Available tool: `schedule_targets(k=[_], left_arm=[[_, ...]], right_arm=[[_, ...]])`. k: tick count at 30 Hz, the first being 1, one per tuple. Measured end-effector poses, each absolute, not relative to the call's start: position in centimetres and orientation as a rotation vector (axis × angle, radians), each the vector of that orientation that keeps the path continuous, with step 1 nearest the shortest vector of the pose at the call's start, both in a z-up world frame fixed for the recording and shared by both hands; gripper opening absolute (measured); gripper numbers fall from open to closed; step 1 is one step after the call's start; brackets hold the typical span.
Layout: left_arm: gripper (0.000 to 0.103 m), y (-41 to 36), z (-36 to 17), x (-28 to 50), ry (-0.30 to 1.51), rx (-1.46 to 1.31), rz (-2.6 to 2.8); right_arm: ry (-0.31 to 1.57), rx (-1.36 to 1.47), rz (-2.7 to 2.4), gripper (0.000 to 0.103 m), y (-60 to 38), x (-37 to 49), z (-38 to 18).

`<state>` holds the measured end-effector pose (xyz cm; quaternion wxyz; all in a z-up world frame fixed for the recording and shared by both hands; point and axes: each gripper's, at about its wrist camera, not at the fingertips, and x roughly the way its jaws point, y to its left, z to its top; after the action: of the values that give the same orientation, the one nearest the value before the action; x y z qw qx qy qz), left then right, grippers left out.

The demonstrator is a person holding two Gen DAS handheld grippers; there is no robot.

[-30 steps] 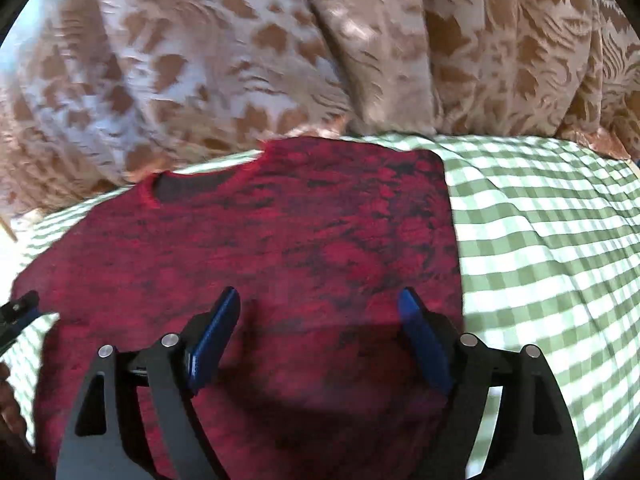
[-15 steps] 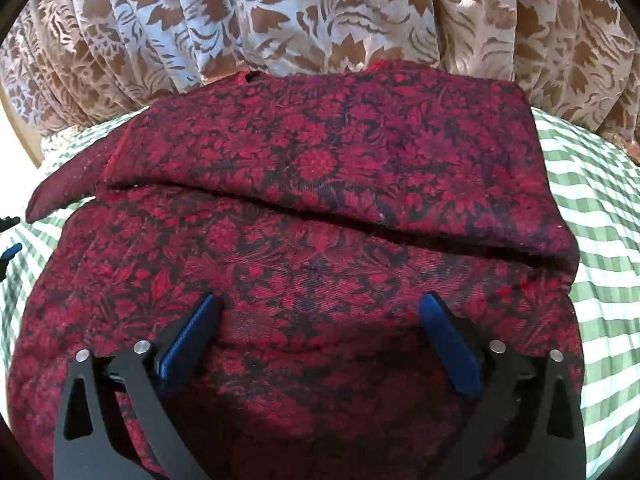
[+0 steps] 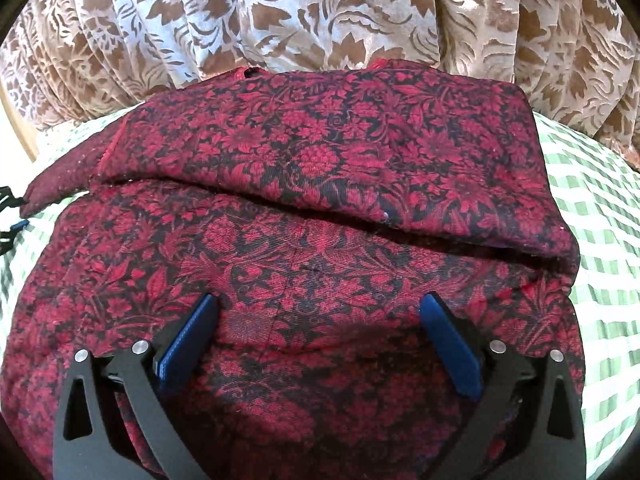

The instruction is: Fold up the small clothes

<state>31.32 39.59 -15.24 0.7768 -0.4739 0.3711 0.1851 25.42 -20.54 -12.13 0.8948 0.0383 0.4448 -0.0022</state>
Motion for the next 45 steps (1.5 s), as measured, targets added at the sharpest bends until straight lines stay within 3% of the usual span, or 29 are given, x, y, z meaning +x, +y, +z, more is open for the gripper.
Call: schedule_targets(k=[6,12,19,22,23,25,27,28,29,32,34,40,42,45], left_arm=[[0.01,33.8,-8.2,32.0,0.699,-0.826,0.2],[0.01,20.5,-0.8,31.0,0.628,-0.557,-0.115],[0.011,4.5,-3.5,30.9,0.811,-0.351,-0.377],[0.021,-0.2,-6.6,30.4,0.915,-0.236,-0.397],[0.029,-0.9,-7.3,30.4,0.942,-0.223,-0.395],[0.031,-1.7,-8.4,30.1,0.972,-0.195,-0.381],[0.043,-1.7,-7.8,29.2,0.954,-0.191,-0.391],[0.059,-1.3,-7.4,28.7,0.955,-0.209,-0.398],[0.061,-1.0,-7.1,28.6,0.949,-0.226,-0.398],[0.064,-0.1,-6.3,27.4,0.915,-0.229,-0.396],[0.064,0.9,-6.1,26.5,0.906,-0.254,-0.383],[0.063,3.2,-7.5,24.1,0.911,-0.31,-0.324],[0.063,3.7,-8.0,23.4,0.917,-0.317,-0.314],[0.063,4.3,-8.8,22.7,0.931,-0.327,-0.308]], right_arm=[[0.925,0.087,-0.002,0.1,-20.7,25.6,-12.2],[0.924,0.088,0.001,0.1,-20.7,25.6,-12.2],[0.914,0.112,0.006,0.1,-20.7,25.5,-12.1],[0.91,0.126,0.011,0.1,-20.9,25.4,-12.1],[0.909,0.129,0.011,0.1,-20.8,25.3,-12.1],[0.906,0.143,0.017,0.1,-21.1,25.2,-12.1],[0.904,0.155,0.023,0.1,-21.4,25.2,-12.1],[0.906,0.158,0.025,0.1,-21.5,25.2,-12.0],[0.91,0.16,0.027,0.1,-21.6,25.2,-12.0],[0.911,0.201,0.05,0.1,-22.4,25.1,-11.1],[0.884,0.268,0.068,0.092,-23.3,24.7,-9.7],[0.796,0.441,0.181,0.083,-22.5,26.4,-6.1],[0.798,0.432,0.19,0.072,-20.9,28.2,-5.8],[0.869,0.425,0.225,0.069,-18.2,31.4,-7.1]])
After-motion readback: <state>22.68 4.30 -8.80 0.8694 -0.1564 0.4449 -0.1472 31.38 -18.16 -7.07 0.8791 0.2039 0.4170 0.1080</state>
